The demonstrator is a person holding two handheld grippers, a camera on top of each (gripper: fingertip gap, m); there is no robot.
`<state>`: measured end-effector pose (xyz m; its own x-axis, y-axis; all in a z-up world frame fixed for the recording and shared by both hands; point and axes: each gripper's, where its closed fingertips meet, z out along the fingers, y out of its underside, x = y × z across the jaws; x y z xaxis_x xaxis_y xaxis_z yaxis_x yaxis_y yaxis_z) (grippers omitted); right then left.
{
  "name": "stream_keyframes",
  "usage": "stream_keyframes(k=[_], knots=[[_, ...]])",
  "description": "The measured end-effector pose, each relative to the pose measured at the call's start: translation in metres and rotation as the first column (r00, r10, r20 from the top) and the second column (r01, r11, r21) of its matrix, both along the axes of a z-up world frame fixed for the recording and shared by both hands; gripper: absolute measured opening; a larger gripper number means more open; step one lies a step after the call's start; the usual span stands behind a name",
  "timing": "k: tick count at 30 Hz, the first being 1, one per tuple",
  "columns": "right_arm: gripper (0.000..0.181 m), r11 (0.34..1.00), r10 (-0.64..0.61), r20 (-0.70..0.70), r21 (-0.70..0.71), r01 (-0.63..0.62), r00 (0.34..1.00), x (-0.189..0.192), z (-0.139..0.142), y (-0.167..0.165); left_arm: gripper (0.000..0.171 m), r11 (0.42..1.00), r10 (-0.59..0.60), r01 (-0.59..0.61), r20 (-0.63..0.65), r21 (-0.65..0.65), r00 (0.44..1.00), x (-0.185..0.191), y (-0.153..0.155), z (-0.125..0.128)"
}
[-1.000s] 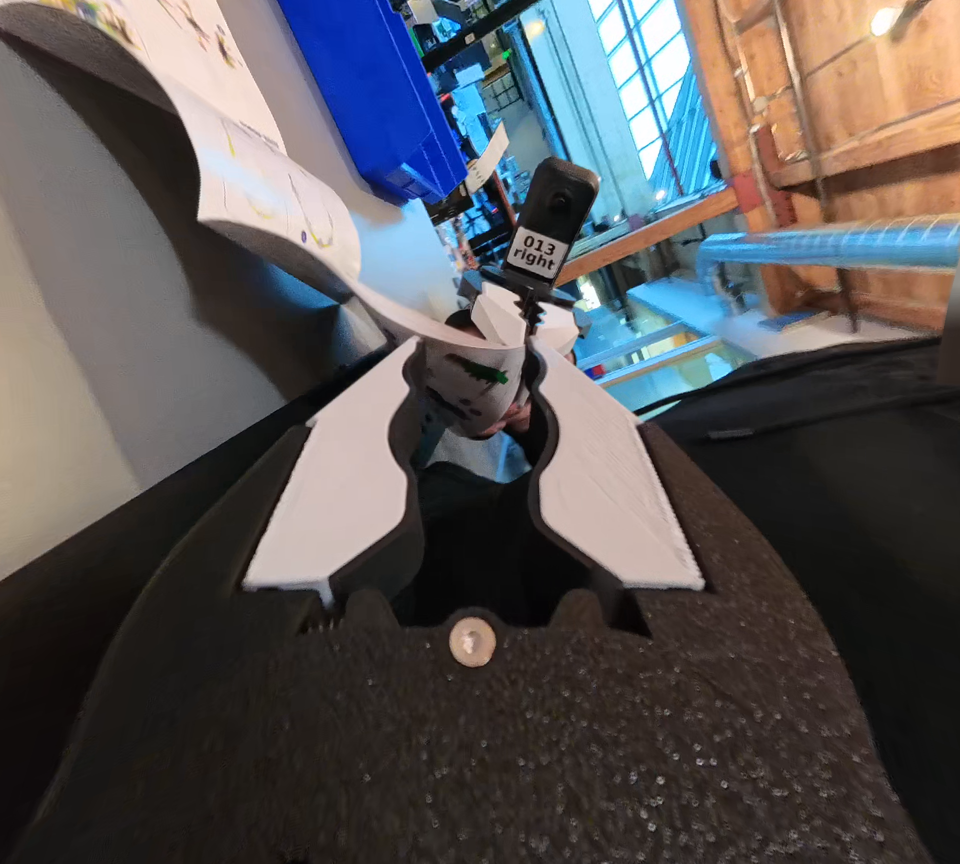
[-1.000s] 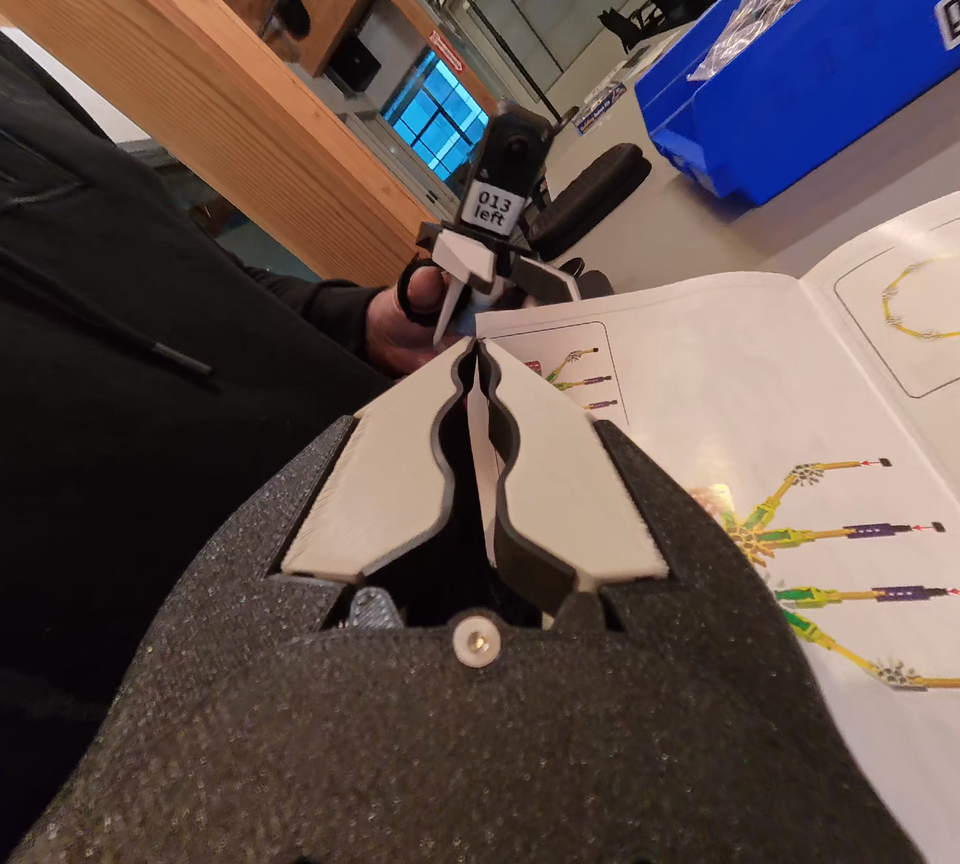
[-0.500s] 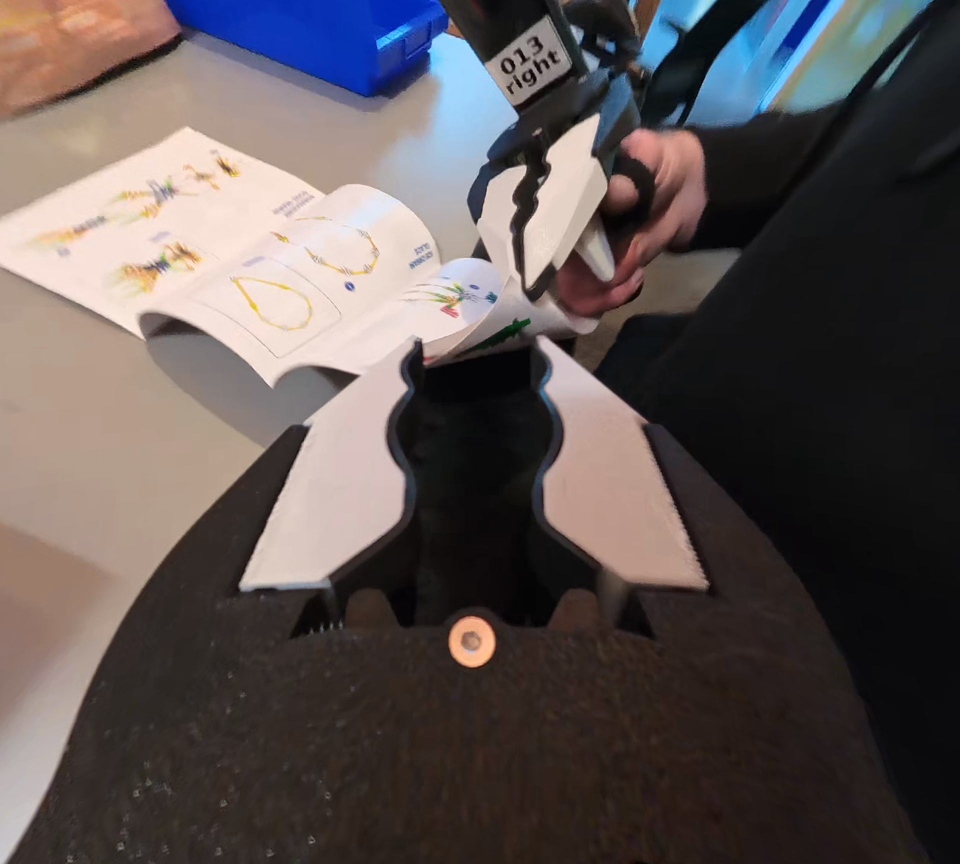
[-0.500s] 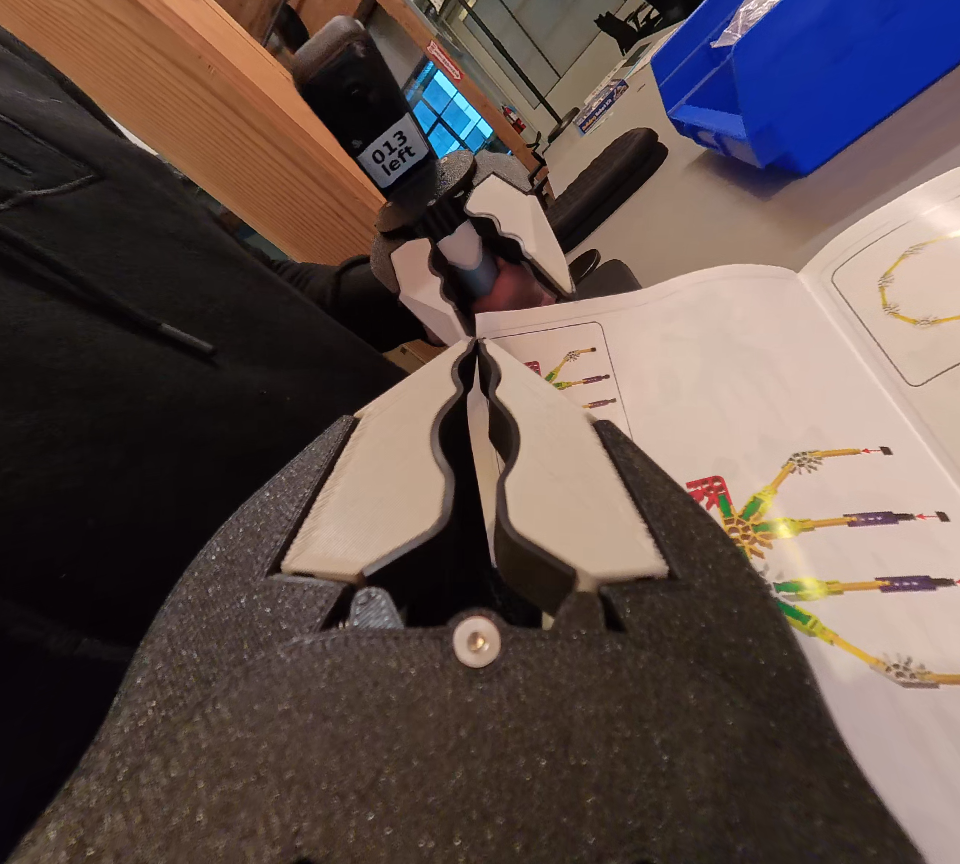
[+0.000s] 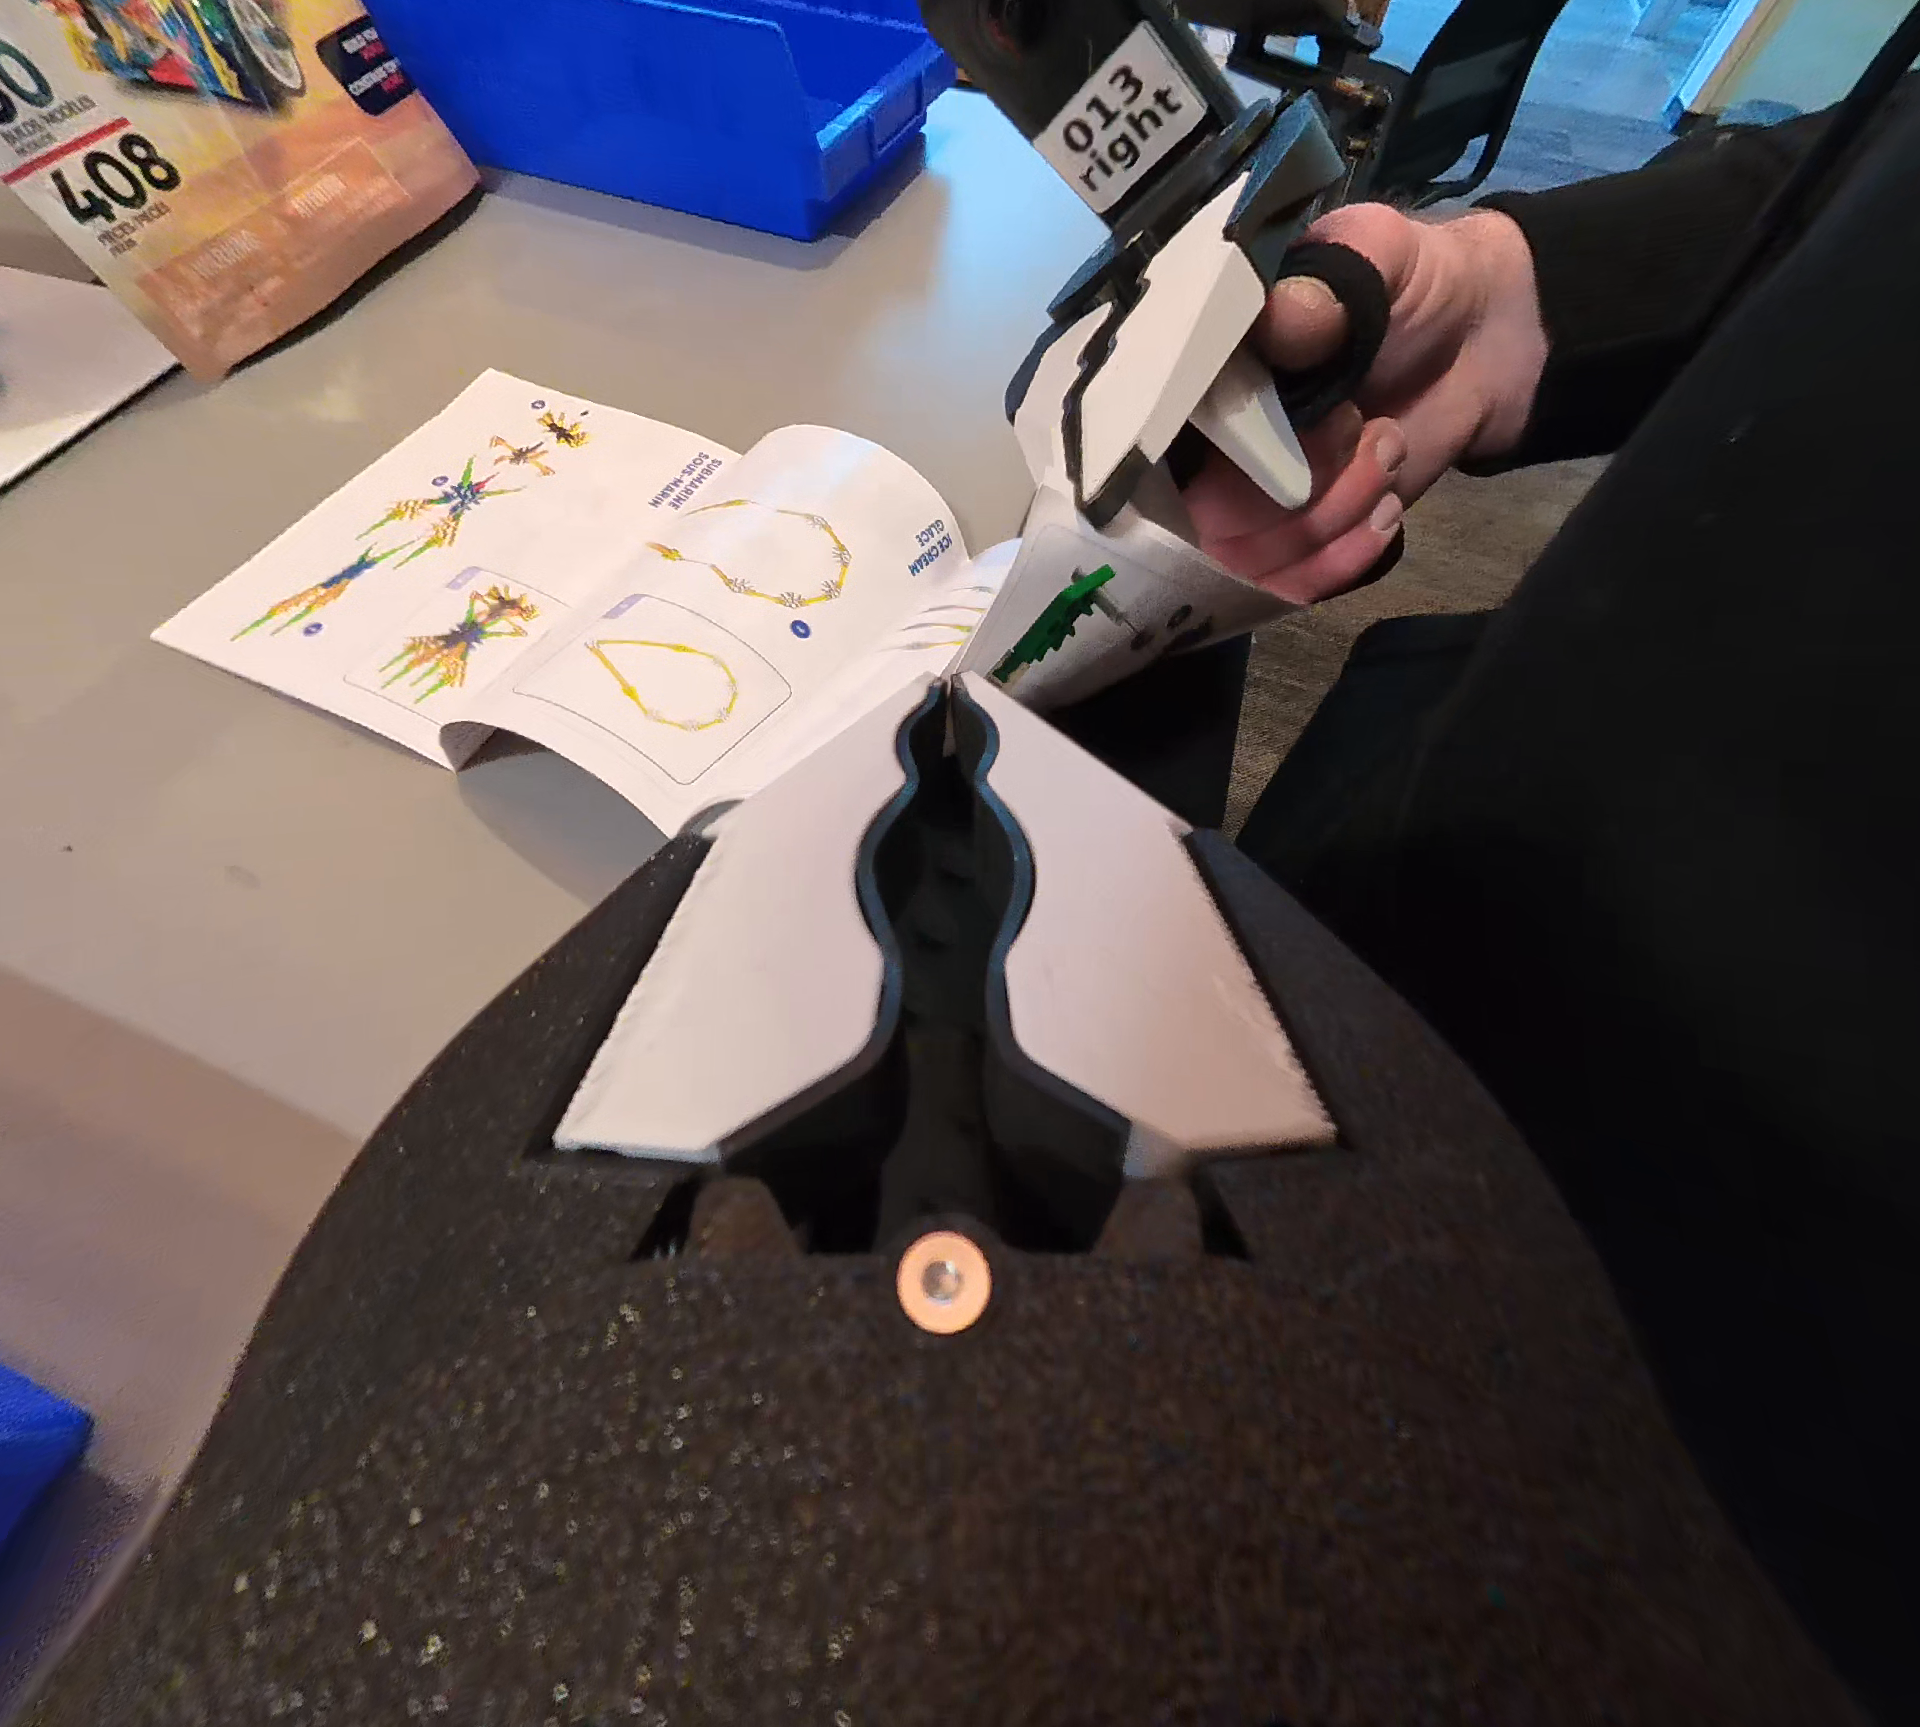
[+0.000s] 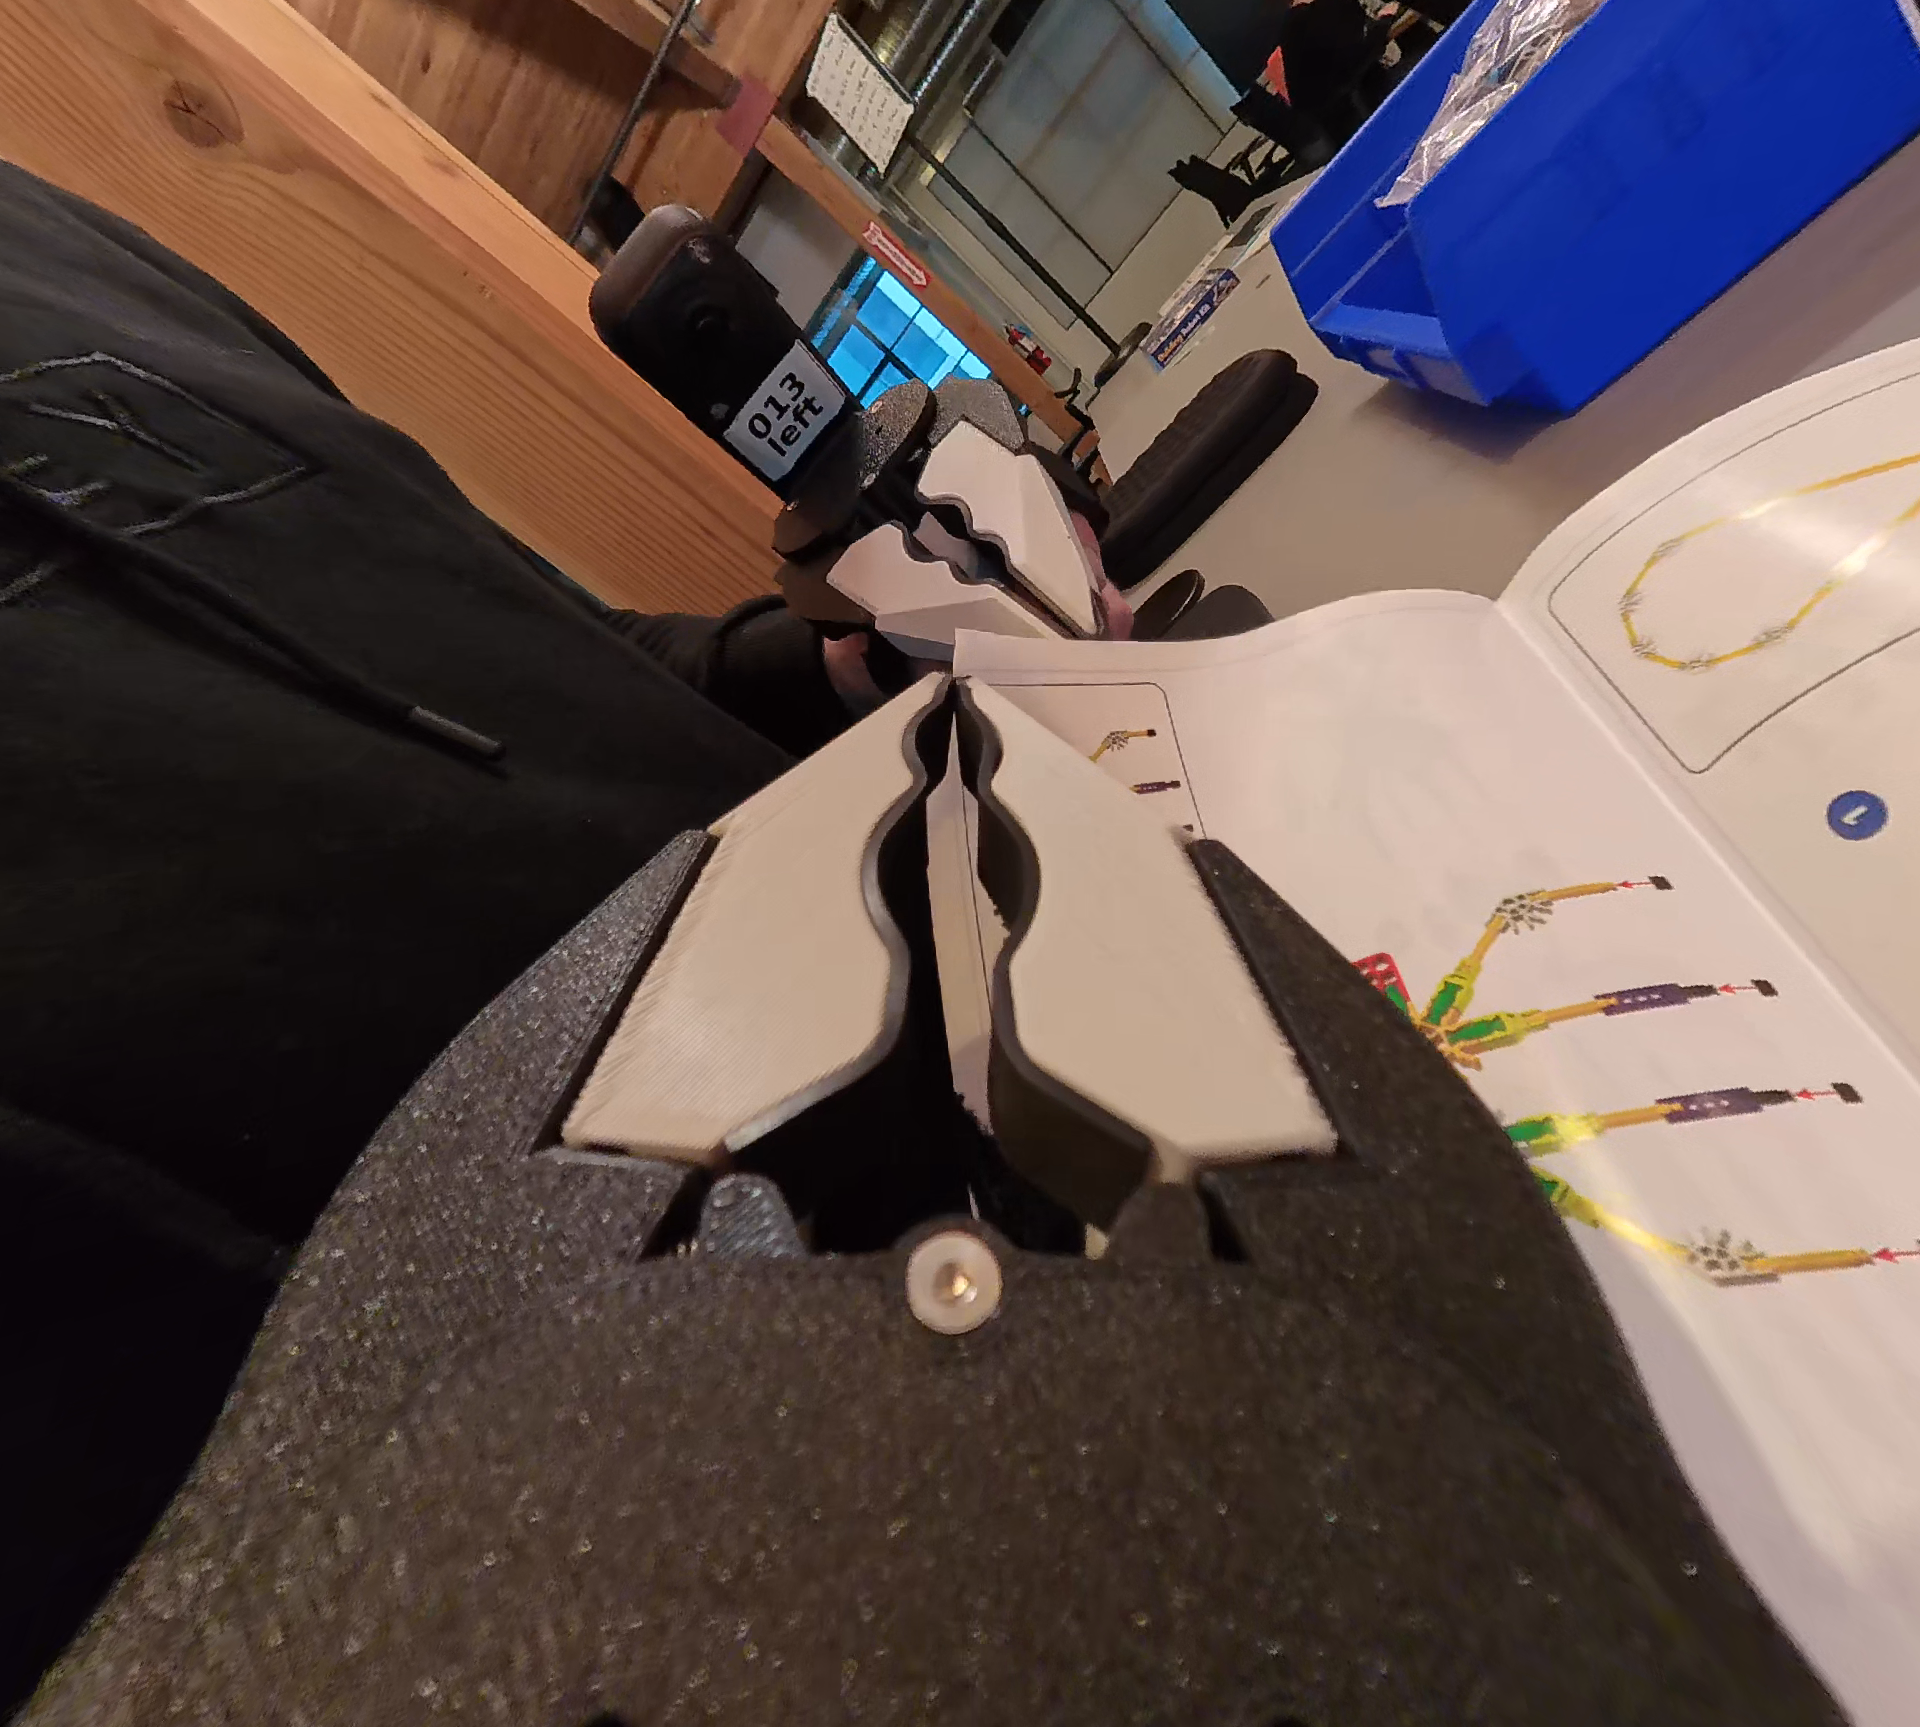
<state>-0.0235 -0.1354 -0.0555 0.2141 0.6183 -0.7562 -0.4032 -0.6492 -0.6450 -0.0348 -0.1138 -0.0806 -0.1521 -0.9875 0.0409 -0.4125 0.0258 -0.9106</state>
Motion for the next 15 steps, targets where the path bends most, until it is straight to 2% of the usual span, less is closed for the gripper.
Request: stream_keyframes(k=[12, 15], knots=[[0.0, 0.997, -0.08, -0.094, -0.011, 0.079, 0.992, 0.024, 0.02, 0.008, 0.0, 0.998, -0.029, 0.026, 0.056, 0.061, 0.998, 0.013, 0.001, 0.025], [0.0, 0.996, -0.092, -0.12, -0.014, 0.091, 0.988, 0.028, 0.025, 0.008, 0.0, 0.999, -0.036, 0.032, 0.081, 0.044, 0.996, 0.016, 0.001, 0.033]])
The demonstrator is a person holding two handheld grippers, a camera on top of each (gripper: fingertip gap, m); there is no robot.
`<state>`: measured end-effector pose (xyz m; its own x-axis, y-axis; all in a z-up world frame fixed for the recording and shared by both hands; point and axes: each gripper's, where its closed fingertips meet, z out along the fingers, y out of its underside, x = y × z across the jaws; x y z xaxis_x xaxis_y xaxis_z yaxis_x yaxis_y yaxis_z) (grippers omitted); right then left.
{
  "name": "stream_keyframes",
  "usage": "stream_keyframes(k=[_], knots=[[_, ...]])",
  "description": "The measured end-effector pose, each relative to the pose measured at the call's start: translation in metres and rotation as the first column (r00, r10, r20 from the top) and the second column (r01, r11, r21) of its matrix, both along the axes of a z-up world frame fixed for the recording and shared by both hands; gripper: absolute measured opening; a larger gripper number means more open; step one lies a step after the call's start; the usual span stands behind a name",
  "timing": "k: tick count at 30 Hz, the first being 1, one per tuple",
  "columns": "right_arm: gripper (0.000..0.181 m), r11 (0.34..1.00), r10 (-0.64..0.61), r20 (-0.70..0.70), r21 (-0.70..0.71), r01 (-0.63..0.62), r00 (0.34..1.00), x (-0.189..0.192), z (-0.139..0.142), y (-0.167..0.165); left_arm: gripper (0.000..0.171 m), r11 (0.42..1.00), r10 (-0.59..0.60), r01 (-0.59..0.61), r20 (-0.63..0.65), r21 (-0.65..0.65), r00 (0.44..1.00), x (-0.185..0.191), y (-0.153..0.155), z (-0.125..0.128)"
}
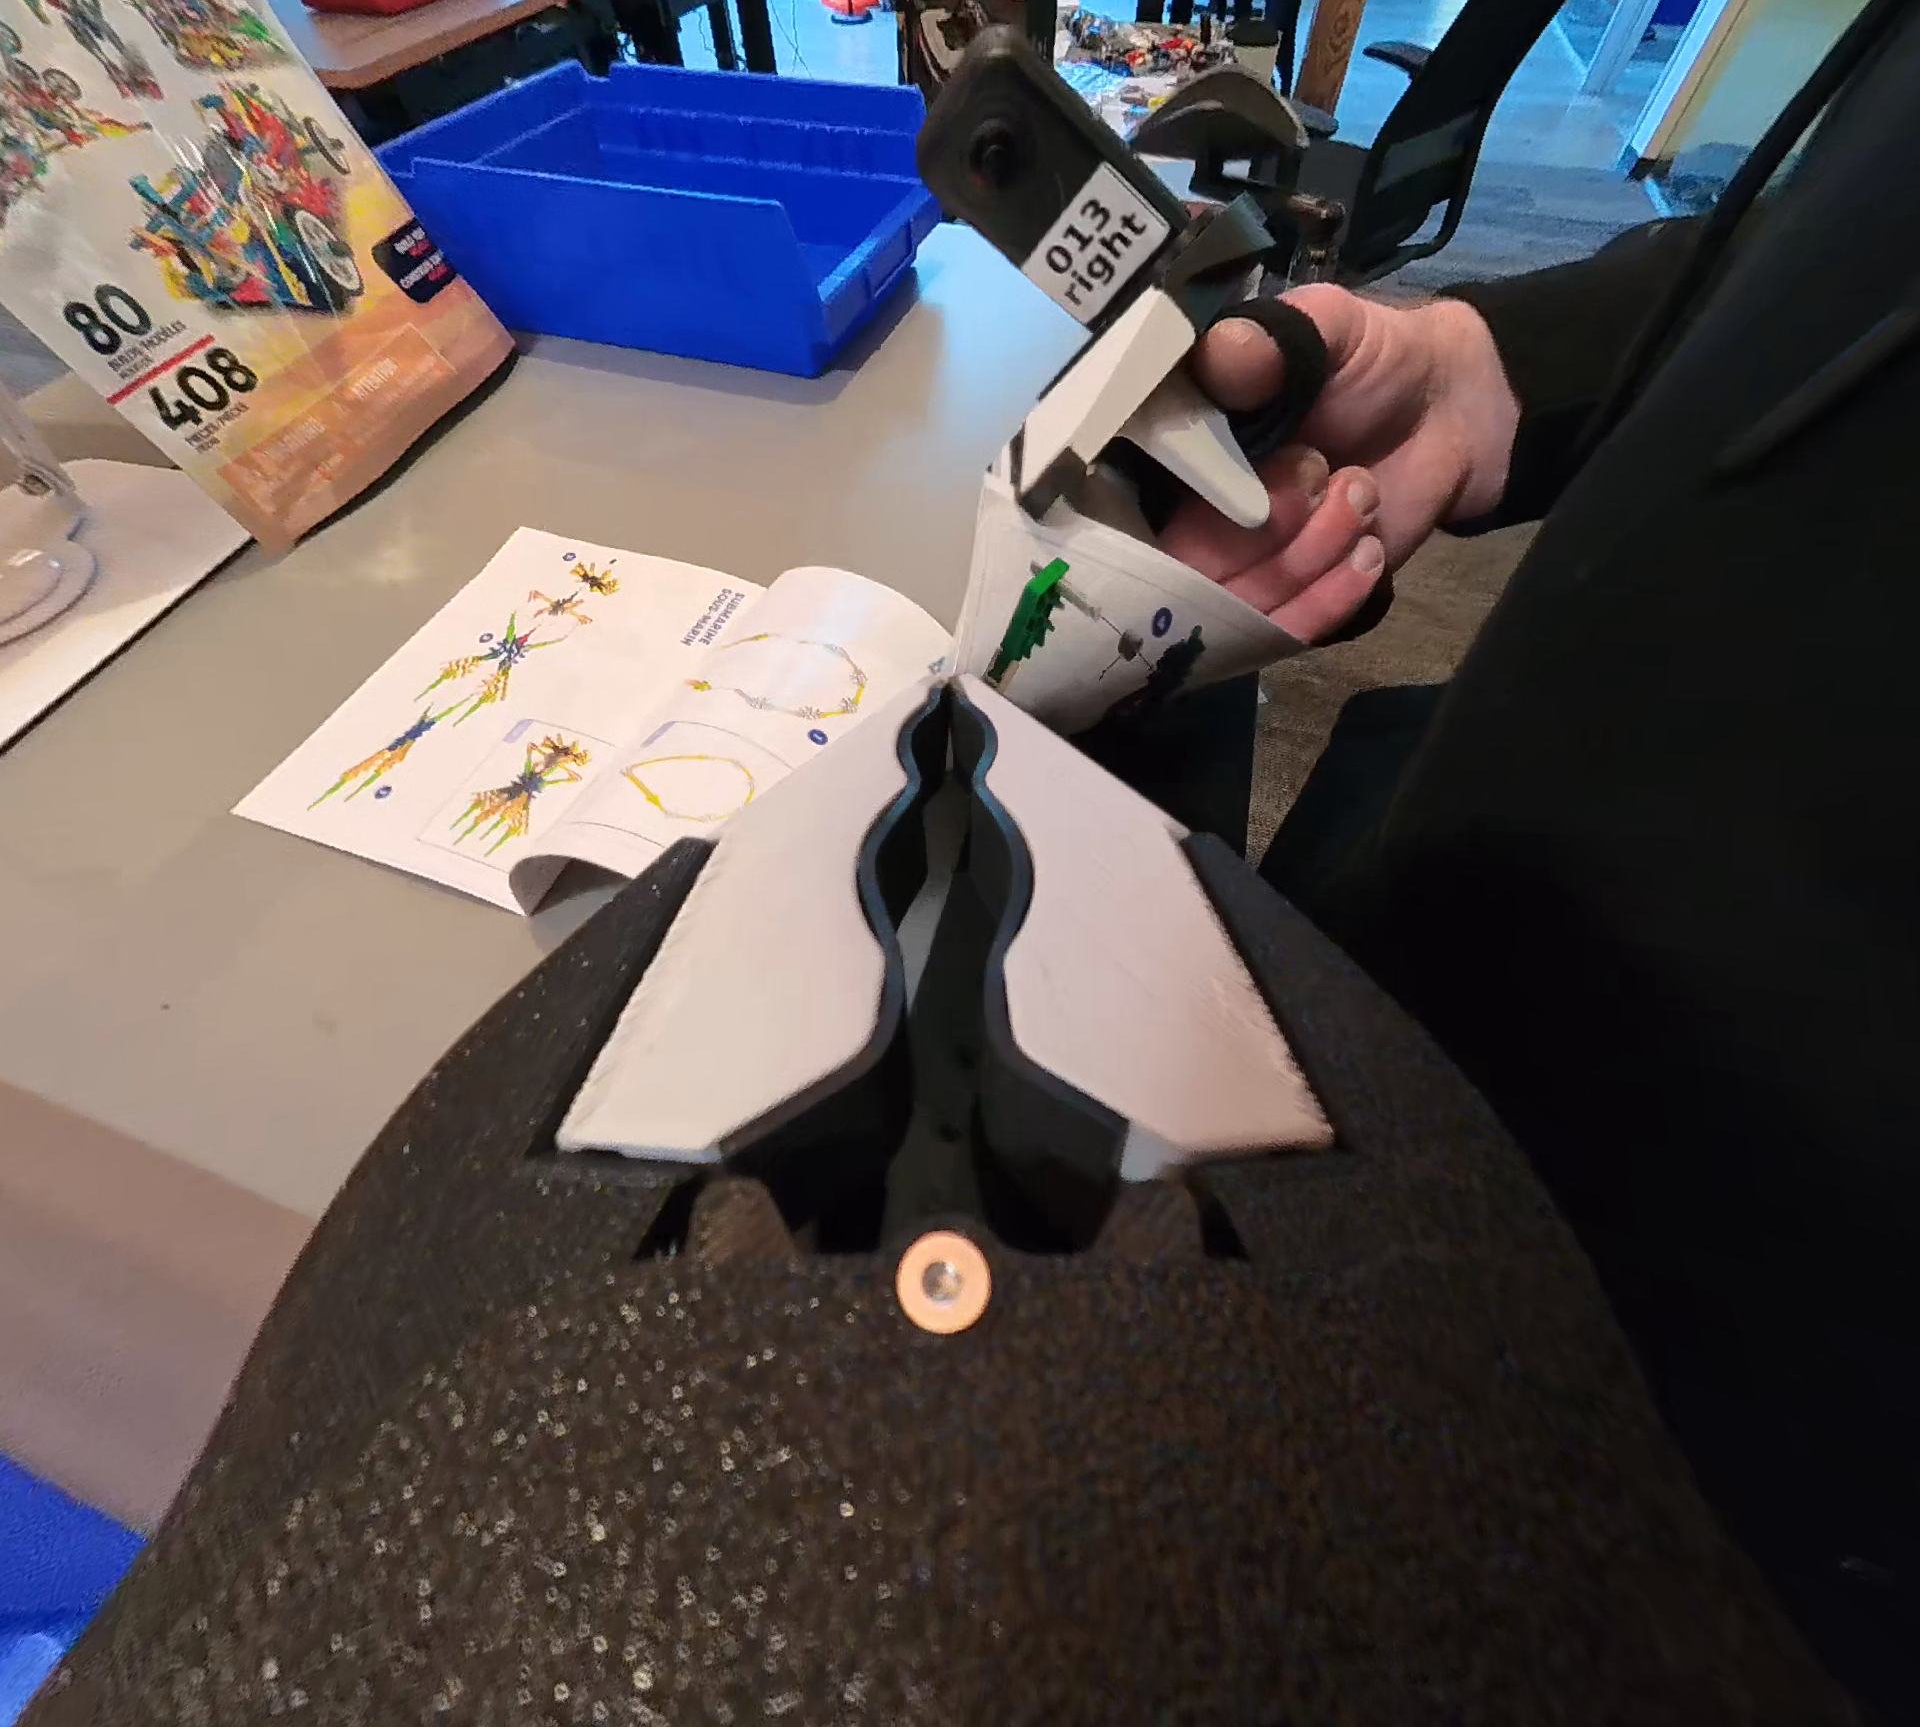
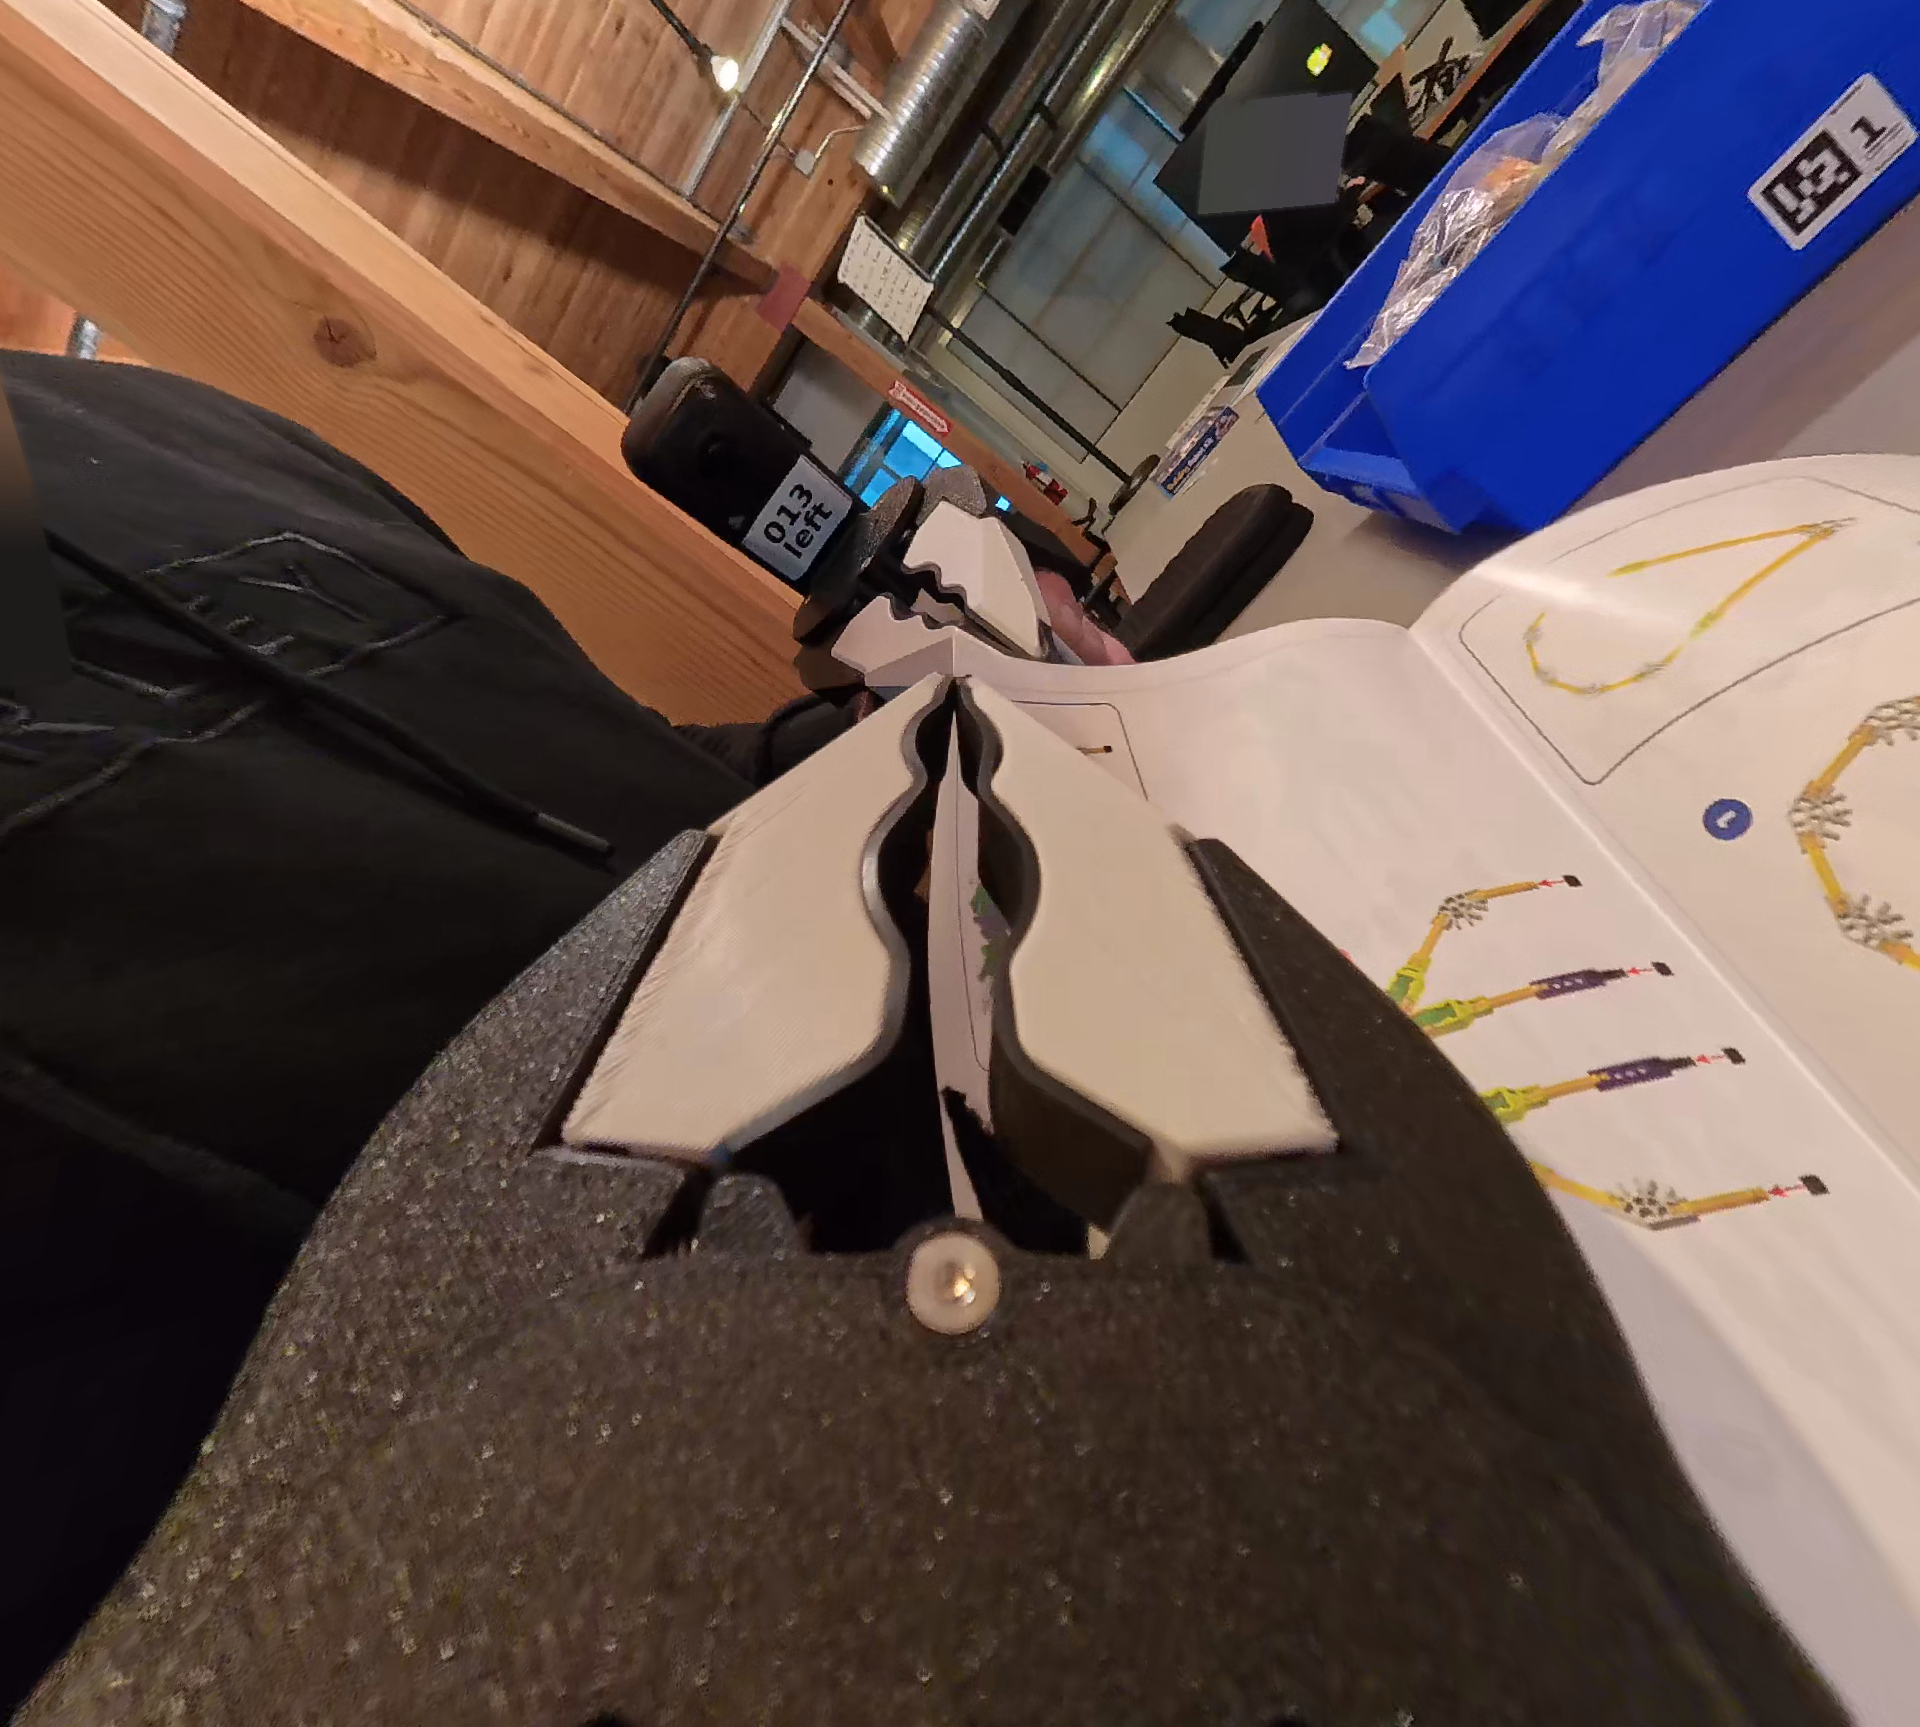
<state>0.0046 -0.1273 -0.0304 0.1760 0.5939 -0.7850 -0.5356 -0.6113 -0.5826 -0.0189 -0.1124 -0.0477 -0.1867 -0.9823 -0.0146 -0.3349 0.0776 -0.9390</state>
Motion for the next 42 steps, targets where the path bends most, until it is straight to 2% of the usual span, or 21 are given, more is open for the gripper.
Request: stream_keyframes(k=[5, 10, 16, 21, 27, 30, 33, 34, 36, 37, 38, 40, 42], knots=[[0.0, 1.0, -0.025, -0.056, -0.004, 0.025, 0.998, 0.01, 0.005, 0.001, 0.0, 1.0, -0.013, 0.013, 0.006, 0.009, 1.0, 0.001, 0.001, 0.005], [0.0, 0.998, -0.061, -0.056, 0.002, 0.062, 0.997, 0.02, 0.009, 0.002, 0.0, 1.0, -0.023, 0.023, 0.003, 0.017, 1.0, 0.001, 0.001, 0.006], [0.0, 0.972, -0.232, -0.01, 0.049, 0.232, 0.973, 0.073, 0.028, 0.003, 0.0, 0.999, 0.025, -0.025, -0.016, 0.029, 1.0, -0.012, 0.016, 0.004], [0.0, 0.925, -0.374, 0.044, 0.094, 0.369, 0.926, 0.119, 0.045, -0.015, 0.0, 0.996, 0.086, -0.084, -0.072, 0.018, 0.994, -0.033, 0.027, -0.013], [0.0, 0.871, -0.491, 0.086, 0.085, 0.485, 0.867, 0.148, 0.044, -0.045, 0.0, 0.988, 0.147, -0.151, -0.113, -0.03, 0.983, -0.052, 0.036, -0.031], [0.0, 0.852, -0.524, 0.082, 0.065, 0.52, 0.848, 0.153, 0.038, -0.058, 0.0, 0.989, 0.101, -0.116, -0.142, -0.096, 0.985, -0.048, 0.026, -0.04], [0.0, 0.839, -0.543, 0.063, 0.076, 0.539, 0.837, 0.152, 0.044, -0.063, 0.001, 0.99, 0.006, -0.027, -0.151, -0.137, 0.989, -0.022, 0.01, -0.039], [0.0, 0.836, -0.547, 0.055, 0.093, 0.541, 0.836, 0.151, 0.049, -0.064, 0.016, 0.989, -0.031, 0.008, -0.157, -0.145, 0.987, -0.011, 0.004, -0.04], [0.0, 0.832, -0.549, 0.04, 0.129, 0.54, 0.835, 0.148, 0.06, -0.065, 0.017, 0.986, -0.066, 0.042, -0.144, -0.162, 0.987, 0.015, -0.001, -0.04], [0.0, 0.829, -0.55, 0.034, 0.142, 0.541, 0.835, 0.148, 0.064, -0.065, 0.024, 0.981, -0.062, 0.028, -0.172, -0.192, 0.983, 0.03, 0.003, -0.046], [0.0, 0.825, -0.554, 0.026, 0.154, 0.544, 0.832, 0.148, 0.068, -0.066, 0.037, 0.969, -0.068, 0.014, -0.212, -0.247, 0.975, 0.045, 0.006, -0.055], [0.0, 0.817, -0.559, 0.002, 0.175, 0.55, 0.829, 0.149, 0.076, -0.068, 0.06, 0.929, -0.021, -0.092, -0.299, -0.358, 0.954, 0.074, 0.023, -0.078], [0.0, 0.806, -0.568, -0.016, 0.193, 0.56, 0.823, 0.151, 0.083, -0.071, 0.074, 0.839, -0.058, -0.141, -0.343, -0.526, 0.937, 0.094, 0.026, -0.097]])
